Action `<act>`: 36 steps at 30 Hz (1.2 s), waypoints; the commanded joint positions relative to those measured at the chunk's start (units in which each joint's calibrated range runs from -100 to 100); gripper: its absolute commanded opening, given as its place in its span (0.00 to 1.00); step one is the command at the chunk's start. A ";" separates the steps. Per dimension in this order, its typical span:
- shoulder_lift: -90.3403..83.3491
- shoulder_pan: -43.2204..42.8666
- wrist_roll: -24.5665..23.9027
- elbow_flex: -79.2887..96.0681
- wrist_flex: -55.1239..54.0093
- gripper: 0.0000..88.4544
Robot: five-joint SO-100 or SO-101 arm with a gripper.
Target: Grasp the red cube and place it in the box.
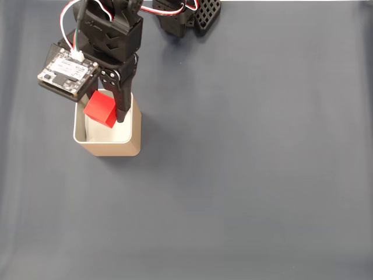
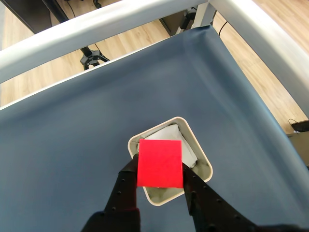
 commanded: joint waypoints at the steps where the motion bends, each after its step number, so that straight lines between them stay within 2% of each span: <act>1: 0.00 -0.18 -0.10 -2.90 -1.13 0.06; 21: 0.78 0.25 -0.93 -2.81 -1.46 0.07; 28: 0.26 0.82 -2.00 -1.62 -1.46 0.19; 36: 0.17 1.60 -3.32 -1.35 -1.95 0.28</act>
